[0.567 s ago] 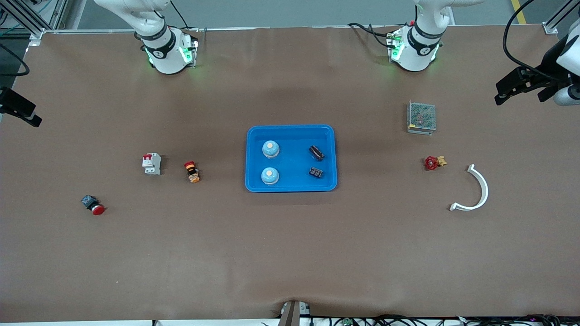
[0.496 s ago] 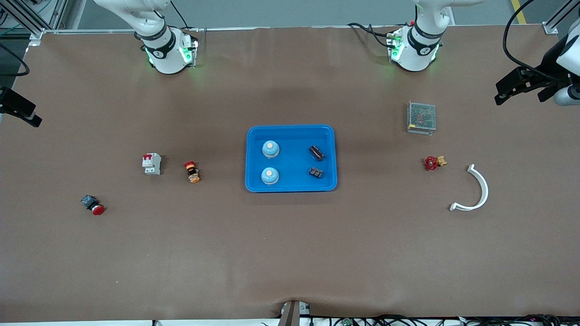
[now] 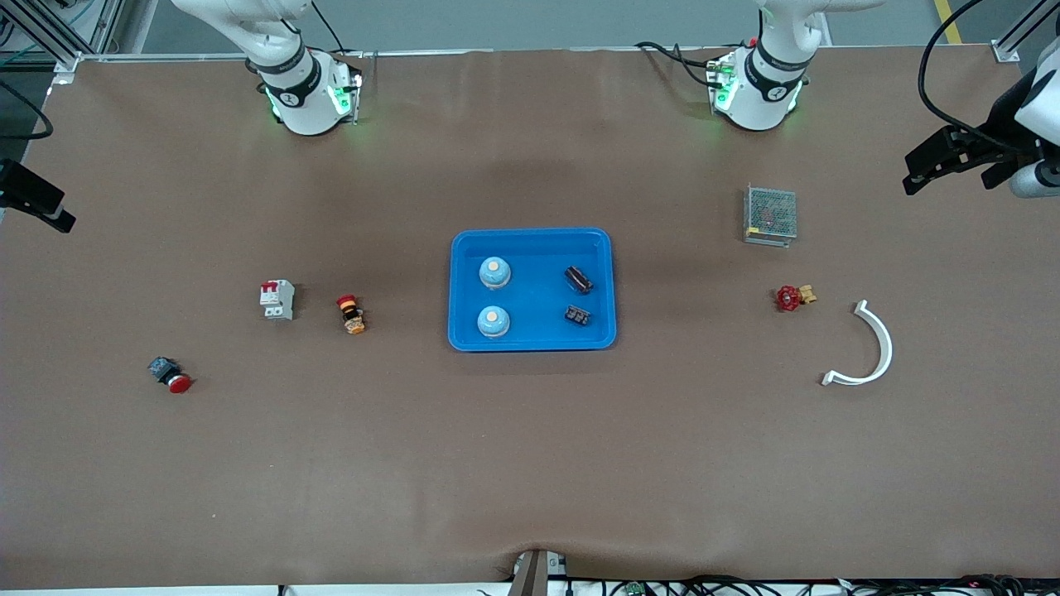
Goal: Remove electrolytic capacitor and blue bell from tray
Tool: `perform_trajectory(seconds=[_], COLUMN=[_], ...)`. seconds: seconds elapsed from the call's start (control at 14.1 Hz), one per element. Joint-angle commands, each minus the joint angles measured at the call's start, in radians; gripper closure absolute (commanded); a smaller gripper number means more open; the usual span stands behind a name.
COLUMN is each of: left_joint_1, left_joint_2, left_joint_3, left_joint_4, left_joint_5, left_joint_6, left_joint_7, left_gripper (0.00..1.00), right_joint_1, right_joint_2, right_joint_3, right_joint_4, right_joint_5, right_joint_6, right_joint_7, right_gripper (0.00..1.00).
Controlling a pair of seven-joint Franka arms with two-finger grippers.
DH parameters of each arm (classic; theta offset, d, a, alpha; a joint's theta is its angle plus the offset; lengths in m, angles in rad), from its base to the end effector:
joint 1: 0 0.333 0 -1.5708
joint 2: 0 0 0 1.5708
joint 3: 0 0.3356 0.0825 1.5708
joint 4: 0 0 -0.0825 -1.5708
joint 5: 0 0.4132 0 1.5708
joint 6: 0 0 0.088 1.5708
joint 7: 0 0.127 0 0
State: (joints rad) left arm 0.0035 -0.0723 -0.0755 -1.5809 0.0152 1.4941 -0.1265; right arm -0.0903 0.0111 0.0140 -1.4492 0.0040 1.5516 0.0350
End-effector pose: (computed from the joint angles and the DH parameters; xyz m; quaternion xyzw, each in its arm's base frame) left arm 0.5501 -0.0393 0.6534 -0.9995 -0.0279 0.0063 0.0110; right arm 0.5853 -0.0443 0.6768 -0.9974 0.0554 -0.0457 0.0011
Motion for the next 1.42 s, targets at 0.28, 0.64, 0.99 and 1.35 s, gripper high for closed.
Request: perform_trajectory(seconds=[0.28, 0.64, 0.99, 1.35], left_joint_1=[-0.011, -0.013, -0.013, -0.025], left_joint_2=[0.051, 0.092, 0.157, 0.230], left_joint_3=[-0.007, -0.093, -0.216, -0.338], left_joint_4=[0.022, 0.010, -0.045, -0.160], left_joint_5=[0.000, -0.012, -0.023, -0.024], left_joint_6=[-0.031, -0.035, 0.041, 0.260], left_joint_7=[0.002, -0.140, -0.394, -0.790], left_gripper=[0.00, 0.00, 0.00, 0.00], right_joint_1=[0.015, 0.147, 0.314, 0.463], right_joint_2=[0.018, 0.038, 0.154, 0.285], right_joint_3=[0.009, 0.007, 0.007, 0.007], right_joint_4=[-0.065, -0.187, -0.203, -0.200], right_joint_5=[0.040, 0.071, 0.070, 0.045], right_joint_6=[0.010, 0.177, 0.323, 0.467], right_joint_7=[0.317, 0.766, 1.260, 1.569], right_gripper=[0.00, 0.00, 0.00, 0.00])
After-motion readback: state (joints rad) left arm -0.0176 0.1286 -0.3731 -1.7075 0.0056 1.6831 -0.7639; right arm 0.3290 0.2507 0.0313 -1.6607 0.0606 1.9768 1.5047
